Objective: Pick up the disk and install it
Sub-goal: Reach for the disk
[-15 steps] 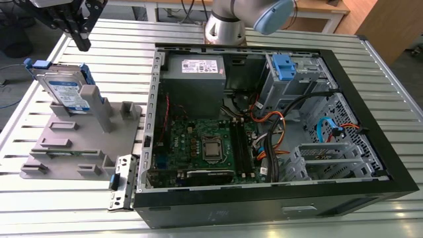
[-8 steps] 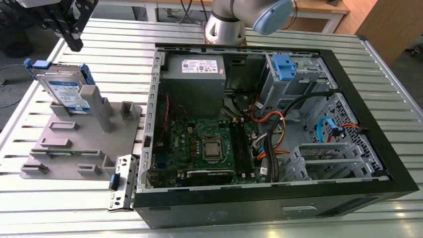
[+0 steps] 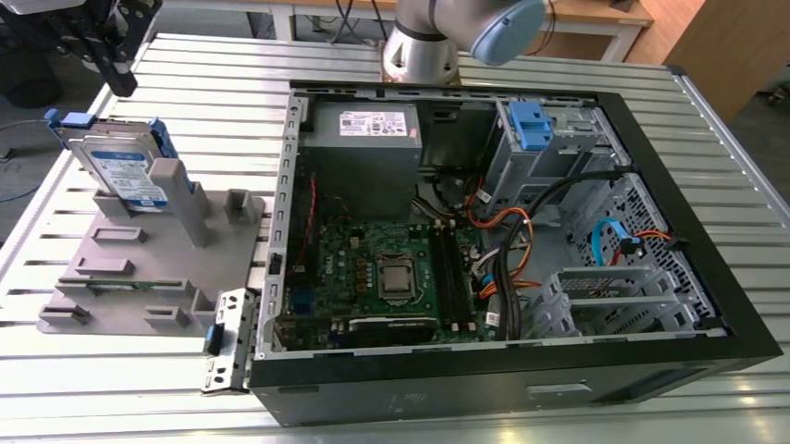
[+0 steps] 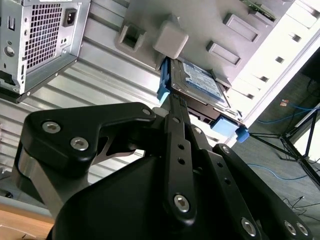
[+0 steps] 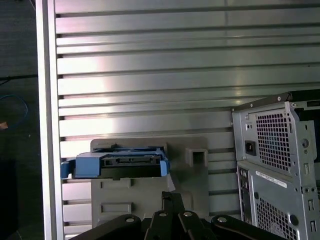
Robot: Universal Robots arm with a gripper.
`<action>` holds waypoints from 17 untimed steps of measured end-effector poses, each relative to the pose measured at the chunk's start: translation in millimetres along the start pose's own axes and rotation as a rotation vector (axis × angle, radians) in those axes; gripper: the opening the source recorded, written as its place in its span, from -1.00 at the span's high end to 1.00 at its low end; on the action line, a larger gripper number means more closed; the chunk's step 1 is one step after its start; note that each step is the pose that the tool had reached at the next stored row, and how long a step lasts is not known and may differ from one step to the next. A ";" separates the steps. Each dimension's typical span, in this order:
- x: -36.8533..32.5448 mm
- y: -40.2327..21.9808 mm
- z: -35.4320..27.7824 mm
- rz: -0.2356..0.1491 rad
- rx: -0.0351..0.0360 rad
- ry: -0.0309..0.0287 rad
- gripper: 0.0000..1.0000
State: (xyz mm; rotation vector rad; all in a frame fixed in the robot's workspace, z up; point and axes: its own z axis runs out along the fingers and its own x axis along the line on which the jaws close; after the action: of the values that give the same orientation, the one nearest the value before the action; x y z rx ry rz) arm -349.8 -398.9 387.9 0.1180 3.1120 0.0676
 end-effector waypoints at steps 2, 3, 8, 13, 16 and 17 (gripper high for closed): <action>3.1 -0.3 0.4 0.000 0.0001 0.0001 0.79; 4.6 -0.4 0.7 0.000 0.0000 0.0000 0.79; 12.8 -1.2 4.1 0.000 0.0000 0.0000 0.79; 18.9 -1.9 10.6 0.000 0.0003 -0.0001 0.79; 21.8 -2.3 14.7 0.000 0.0008 -0.0001 0.79; 22.8 -2.4 16.1 0.000 0.0010 -0.0001 0.79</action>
State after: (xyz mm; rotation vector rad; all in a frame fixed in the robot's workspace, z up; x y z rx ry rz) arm -372.2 -398.9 371.2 0.1179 3.1120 0.0660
